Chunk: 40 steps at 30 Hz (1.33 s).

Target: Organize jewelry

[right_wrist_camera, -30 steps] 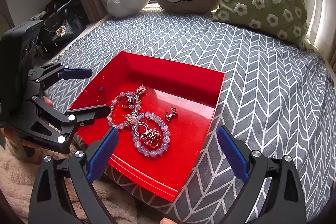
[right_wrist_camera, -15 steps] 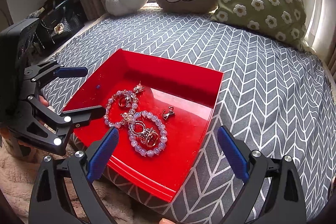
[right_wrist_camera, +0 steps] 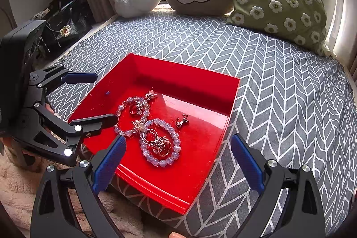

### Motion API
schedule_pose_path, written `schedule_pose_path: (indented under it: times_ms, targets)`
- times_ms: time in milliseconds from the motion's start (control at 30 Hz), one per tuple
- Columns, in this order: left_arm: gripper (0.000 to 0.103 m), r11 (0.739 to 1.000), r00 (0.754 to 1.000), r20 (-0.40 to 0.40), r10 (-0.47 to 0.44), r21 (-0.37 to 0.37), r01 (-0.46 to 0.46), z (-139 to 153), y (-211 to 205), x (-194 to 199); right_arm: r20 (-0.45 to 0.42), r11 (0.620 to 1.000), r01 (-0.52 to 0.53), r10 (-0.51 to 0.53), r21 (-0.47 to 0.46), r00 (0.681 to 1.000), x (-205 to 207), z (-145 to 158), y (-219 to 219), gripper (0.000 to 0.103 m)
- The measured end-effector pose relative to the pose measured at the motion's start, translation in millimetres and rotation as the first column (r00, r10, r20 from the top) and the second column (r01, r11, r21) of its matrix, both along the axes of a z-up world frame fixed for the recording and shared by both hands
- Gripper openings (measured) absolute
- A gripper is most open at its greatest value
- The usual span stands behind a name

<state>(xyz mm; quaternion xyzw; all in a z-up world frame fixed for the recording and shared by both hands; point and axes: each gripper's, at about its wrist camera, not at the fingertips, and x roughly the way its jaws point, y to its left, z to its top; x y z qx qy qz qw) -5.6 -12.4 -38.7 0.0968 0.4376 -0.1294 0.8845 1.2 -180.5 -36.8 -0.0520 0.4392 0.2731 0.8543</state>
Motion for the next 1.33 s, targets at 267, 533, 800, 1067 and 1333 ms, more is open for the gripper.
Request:
schedule_pose_path:
  times_ms: [267,533,800,1067,1333]
  targets:
    - [0.092,1.0,1.0,0.002,0.003,0.004,-0.003,0.0,0.5,-0.1,0.001,1.0,-0.004,0.004,0.002,1.0,-0.9,0.8,-0.1,0.093]
    - [0.092,1.0,1.0,0.006,0.002,0.006,-0.003,0.4,0.8,-0.2,0.001,1.0,-0.004,0.004,0.004,1.0,-1.0,0.5,-0.3,0.093]
    - [0.092,1.0,1.0,0.008,0.003,0.009,-0.003,0.1,0.5,-0.4,-0.002,1.0,-0.008,0.008,0.01,1.0,-2.0,2.4,1.1,0.093]
    - [0.092,1.0,1.0,0.012,0.002,0.012,-0.003,0.5,1.3,-0.5,-0.009,1.0,-0.017,0.017,0.017,1.0,-1.3,1.7,0.6,0.093]
    - [0.092,1.0,1.0,0.015,-0.001,0.012,0.001,0.5,1.4,-1.0,-0.006,1.0,-0.018,0.018,0.016,1.0,-1.5,1.8,0.0,0.093]
